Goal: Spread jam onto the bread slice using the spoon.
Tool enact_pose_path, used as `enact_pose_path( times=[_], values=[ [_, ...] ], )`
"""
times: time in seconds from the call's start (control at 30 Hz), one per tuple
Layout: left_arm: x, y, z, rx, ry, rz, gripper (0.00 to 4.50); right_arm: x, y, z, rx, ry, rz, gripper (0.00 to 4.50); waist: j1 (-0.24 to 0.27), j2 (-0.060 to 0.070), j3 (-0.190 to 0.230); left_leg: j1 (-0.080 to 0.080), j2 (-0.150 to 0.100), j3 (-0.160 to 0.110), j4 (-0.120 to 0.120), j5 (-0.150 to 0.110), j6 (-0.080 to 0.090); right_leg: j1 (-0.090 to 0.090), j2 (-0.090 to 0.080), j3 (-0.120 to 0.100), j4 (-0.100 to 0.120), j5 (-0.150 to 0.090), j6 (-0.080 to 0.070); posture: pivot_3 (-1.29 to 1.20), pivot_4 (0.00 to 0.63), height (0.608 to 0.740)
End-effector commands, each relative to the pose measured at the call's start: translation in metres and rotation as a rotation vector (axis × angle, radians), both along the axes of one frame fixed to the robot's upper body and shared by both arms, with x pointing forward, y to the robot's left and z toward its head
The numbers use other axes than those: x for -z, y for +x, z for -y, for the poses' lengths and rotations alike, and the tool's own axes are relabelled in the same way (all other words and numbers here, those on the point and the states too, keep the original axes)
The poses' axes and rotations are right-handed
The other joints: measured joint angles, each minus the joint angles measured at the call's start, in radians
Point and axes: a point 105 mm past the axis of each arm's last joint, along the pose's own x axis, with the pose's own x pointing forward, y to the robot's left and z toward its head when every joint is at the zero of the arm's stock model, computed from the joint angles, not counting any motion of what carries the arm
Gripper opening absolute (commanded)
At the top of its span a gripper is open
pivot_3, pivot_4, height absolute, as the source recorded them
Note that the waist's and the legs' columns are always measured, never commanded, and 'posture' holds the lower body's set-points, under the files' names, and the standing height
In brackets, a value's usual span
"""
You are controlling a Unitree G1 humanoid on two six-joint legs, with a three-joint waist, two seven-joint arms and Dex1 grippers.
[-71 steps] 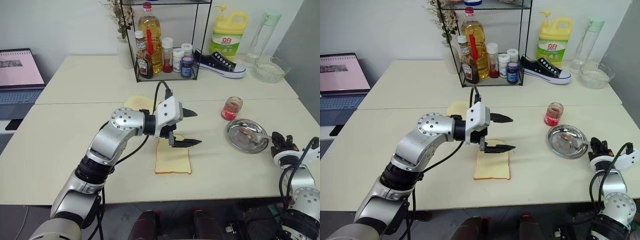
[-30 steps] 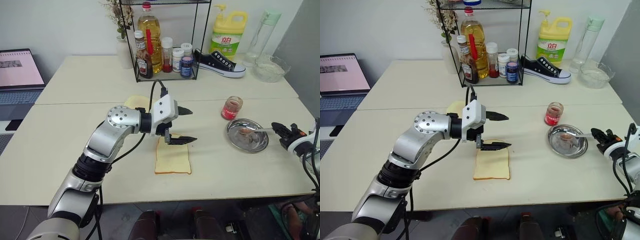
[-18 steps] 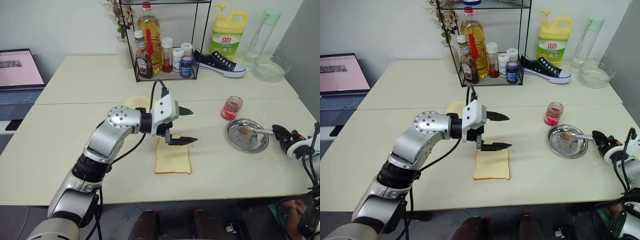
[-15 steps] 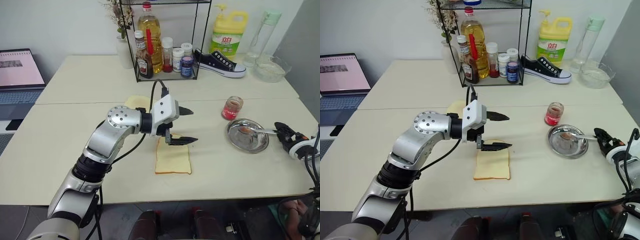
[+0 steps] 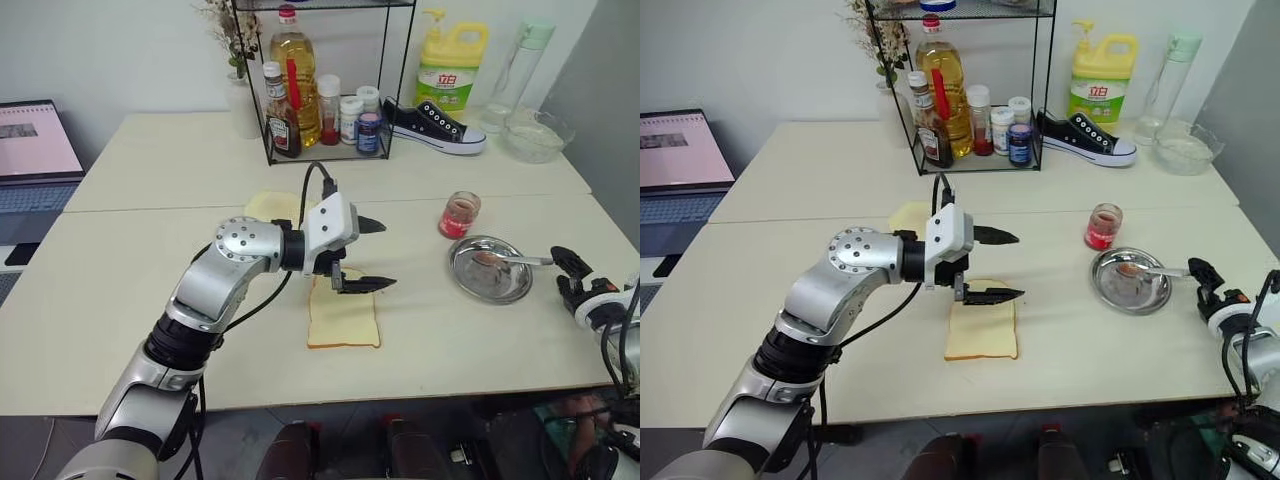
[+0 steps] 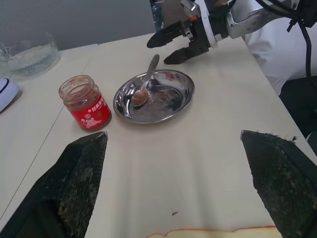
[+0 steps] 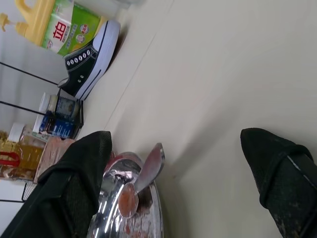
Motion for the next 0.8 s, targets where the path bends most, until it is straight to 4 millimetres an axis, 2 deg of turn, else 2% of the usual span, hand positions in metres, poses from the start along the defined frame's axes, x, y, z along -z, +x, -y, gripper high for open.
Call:
enact_pose_path(
  times=[0.03,0.3,0.57,0.8],
  values=[
    [-0.015,-0.002,0.000,0.009,-0.026,0.051,4.50,0.006,0.011,-0.005,0.005,0.007,-0.012,4.47,0.000,0.000,0.000,0.000,0.000,0.000,0.000,0.000,0.000,0.000,0.000,0.000,0.000,0.000,0.000,0.00,0.150,0.740],
    [-0.015,-0.003,-0.001,0.001,-0.023,0.053,4.50,0.005,0.024,-0.030,-0.056,0.061,0.012,4.47,-0.005,0.000,0.000,0.000,0.001,0.000,0.000,0.000,0.000,0.000,0.001,0.000,0.000,0.000,0.000,0.00,0.150,0.740],
    [-0.015,-0.005,-0.002,-0.006,-0.024,0.050,4.50,0.003,0.026,-0.044,-0.079,0.096,0.023,4.47,-0.006,0.000,0.000,0.001,0.001,0.000,0.000,0.000,0.000,0.000,0.001,0.000,0.000,0.000,0.000,0.00,0.150,0.740],
    [-0.015,-0.006,-0.002,-0.009,-0.026,0.049,4.50,0.006,0.025,-0.047,-0.079,0.105,0.013,4.47,-0.006,0.000,0.000,0.001,0.001,0.000,-0.001,0.000,0.000,0.000,0.001,0.000,0.000,0.000,0.000,0.00,0.150,0.740]
  ],
)
